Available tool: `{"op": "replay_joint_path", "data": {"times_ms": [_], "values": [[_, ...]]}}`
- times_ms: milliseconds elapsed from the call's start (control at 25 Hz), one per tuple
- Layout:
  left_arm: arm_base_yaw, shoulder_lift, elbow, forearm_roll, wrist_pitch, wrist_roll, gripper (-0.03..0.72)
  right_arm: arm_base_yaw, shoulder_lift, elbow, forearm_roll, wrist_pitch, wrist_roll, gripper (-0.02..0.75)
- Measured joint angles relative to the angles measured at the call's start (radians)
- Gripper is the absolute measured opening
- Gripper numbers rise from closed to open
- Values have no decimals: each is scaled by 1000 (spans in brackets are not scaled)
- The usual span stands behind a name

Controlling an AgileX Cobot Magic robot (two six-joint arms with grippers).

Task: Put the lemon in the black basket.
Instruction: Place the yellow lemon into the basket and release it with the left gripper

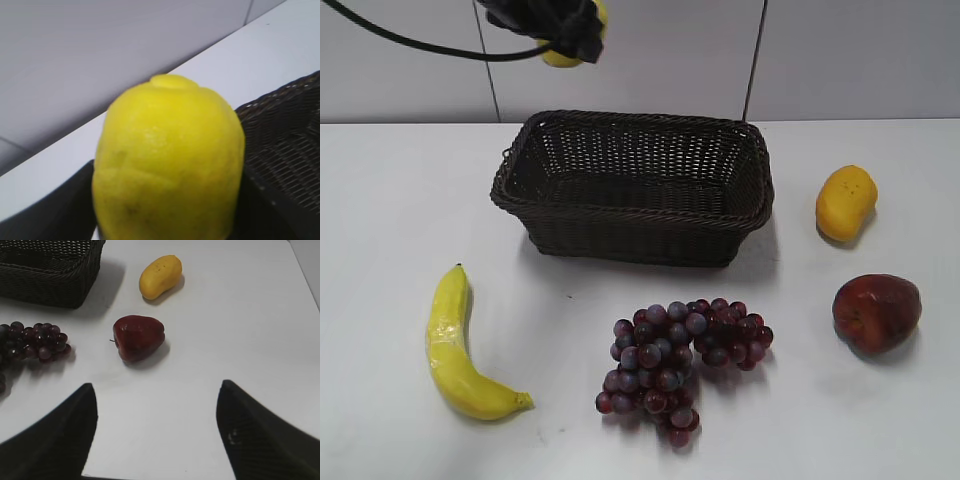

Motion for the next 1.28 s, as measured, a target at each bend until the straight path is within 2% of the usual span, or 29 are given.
{"op": "replay_joint_path", "data": {"times_ms": [160, 400, 720, 800, 880, 1120, 1280], "values": [[-54, 87, 0, 0, -76, 3, 546, 0, 0, 0, 0, 0, 0, 561], [-76, 195, 0, -2, -79, 3, 545, 0, 0, 0, 0, 0, 0, 561], [-76, 219, 0, -22, 18, 3, 553, 0, 0, 0, 0, 0, 0, 561], [-76, 218, 0, -44, 56, 4, 630, 0, 0, 0, 0, 0, 0, 561], [-76, 208, 0, -54, 104, 4, 658, 0, 0, 0, 0, 0, 0, 561], [-68, 113, -2, -63, 216, 1, 659, 0, 0, 0, 0, 0, 0, 561], [-3, 25, -5, -65, 302, -45, 624, 0, 0, 0, 0, 0, 0, 561]]}}
